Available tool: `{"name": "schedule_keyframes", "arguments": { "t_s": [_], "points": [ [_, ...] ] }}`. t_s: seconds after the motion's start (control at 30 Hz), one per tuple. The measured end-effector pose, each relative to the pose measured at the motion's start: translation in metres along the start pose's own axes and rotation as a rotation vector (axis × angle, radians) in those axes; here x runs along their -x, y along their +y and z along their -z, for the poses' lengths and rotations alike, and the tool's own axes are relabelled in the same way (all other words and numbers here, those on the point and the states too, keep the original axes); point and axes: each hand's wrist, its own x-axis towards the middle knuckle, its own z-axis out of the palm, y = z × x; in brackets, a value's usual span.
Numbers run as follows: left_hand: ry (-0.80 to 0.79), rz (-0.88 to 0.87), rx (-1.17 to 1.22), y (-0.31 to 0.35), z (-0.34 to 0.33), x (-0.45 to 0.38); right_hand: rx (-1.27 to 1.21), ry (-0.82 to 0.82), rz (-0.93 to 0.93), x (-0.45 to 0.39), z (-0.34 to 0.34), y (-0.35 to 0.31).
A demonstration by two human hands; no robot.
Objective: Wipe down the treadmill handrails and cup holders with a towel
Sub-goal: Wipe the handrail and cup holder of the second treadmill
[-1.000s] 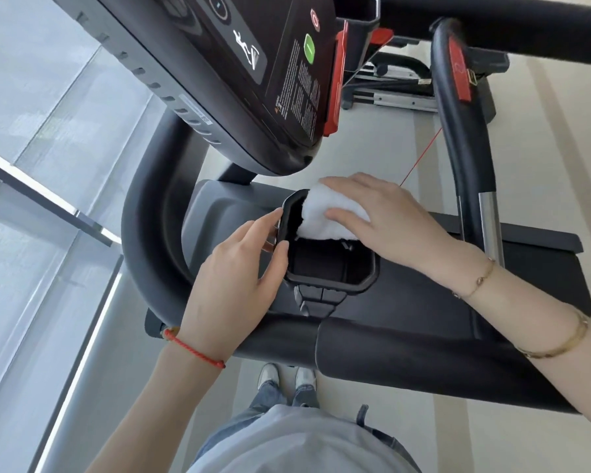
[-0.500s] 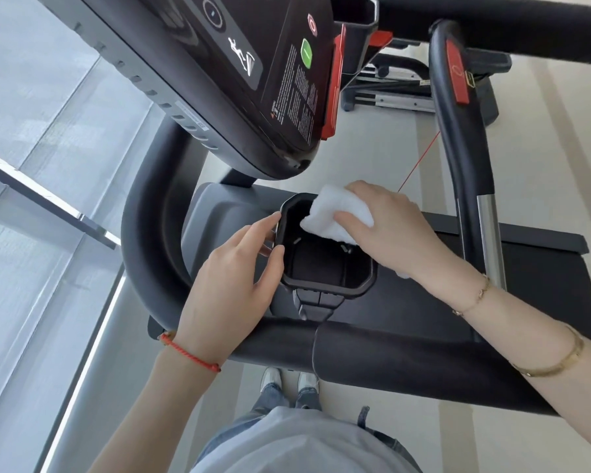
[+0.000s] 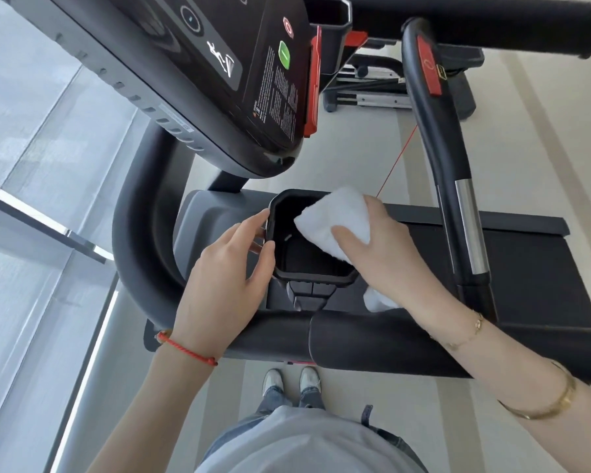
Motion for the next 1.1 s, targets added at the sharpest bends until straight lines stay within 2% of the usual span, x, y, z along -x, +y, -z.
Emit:
{"name": "schedule_keyframes", "arguments": {
  "t_s": [0.17, 0.33, 0.43, 0.63, 0.97, 1.1],
  "points": [
    [-0.025, -0.009, 0.008, -0.001, 0.002, 0.000, -0.122, -0.003, -0.030, 0.020, -0.006, 0.007],
    [-0.015, -0.028, 0.016, 0.000, 0.002, 0.000, 0.028, -0.017, 0.051, 0.000, 0.003, 0.003],
    [0.009, -0.022, 0.005, 0.000, 0.002, 0.002, 0.207, -0.065, 0.211, -0.027, 0.015, -0.005],
    [0.056, 0.029, -0.010, 0.000, 0.001, 0.003, 0.601, -0.349, 0.563, -0.078, 0.019, -0.034],
    [0.162, 0.116, 0.004, 0.001, 0.000, 0.001, 0.677, -0.465, 0.951, -0.099, 0.009, -0.046],
    [0.155, 0.103, 0.010, 0.003, 0.002, 0.001, 0.737, -0.446, 1.222, -0.099, 0.002, -0.050]
  ]
}}
